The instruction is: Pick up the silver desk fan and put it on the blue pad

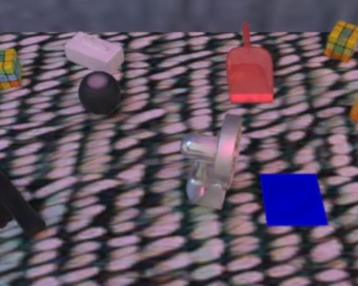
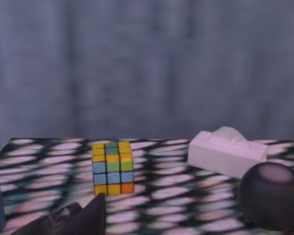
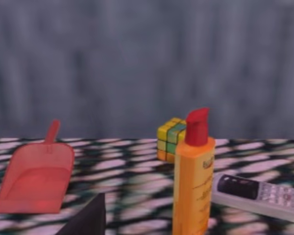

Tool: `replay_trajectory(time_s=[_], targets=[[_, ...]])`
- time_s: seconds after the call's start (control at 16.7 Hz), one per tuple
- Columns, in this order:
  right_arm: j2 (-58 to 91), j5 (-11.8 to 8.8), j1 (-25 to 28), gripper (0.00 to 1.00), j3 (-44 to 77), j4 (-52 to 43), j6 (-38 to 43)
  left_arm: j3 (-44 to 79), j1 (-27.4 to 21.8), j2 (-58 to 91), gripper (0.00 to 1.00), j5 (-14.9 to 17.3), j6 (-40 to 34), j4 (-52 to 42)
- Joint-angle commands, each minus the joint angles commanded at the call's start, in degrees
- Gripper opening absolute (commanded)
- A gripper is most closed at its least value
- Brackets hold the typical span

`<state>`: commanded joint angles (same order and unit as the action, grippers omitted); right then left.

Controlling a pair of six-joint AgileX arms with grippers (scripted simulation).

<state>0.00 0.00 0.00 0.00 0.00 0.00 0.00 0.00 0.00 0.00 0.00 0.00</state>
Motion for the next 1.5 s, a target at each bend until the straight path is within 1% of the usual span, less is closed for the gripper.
replay_trajectory(time_s=[0.18,0.3,0.48,0.66,0.84,1.08,1.26,1.5], targets=[[0.5,0.1,0.1,1.00,0.3,-0.4,0.1,0.0,0.0,0.0,1.00,0.0,0.0,0.0],[2.9,0.4,0.5,1.00,1.9,-2.4,0.6,0.0,0.0,0.0,1.00,0.0,0.0,0.0],[10.4,1.5,1.8,1.00,7.2,-8.4,2.3,0.0,0.0,0.0,1.00,0.0,0.0,0.0],[21.3,2.7,3.8,1.00,15.7,-16.8,5.2,0.0,0.0,0.0,1.00,0.0,0.0,0.0],[34.6,3.9,6.6,1.00,27.1,-26.8,9.3,0.0,0.0,0.0,1.00,0.0,0.0,0.0],[54.6,4.8,11.3,1.00,45.9,-40.8,16.3,0.0,0.0,0.0,1.00,0.0,0.0,0.0],[70.3,4.9,15.5,1.00,61.7,-51.1,22.5,0.0,0.0,0.0,1.00,0.0,0.0,0.0],[90.6,4.1,21.5,1.00,83.2,-64.0,31.3,0.0,0.0,0.0,1.00,0.0,0.0,0.0]])
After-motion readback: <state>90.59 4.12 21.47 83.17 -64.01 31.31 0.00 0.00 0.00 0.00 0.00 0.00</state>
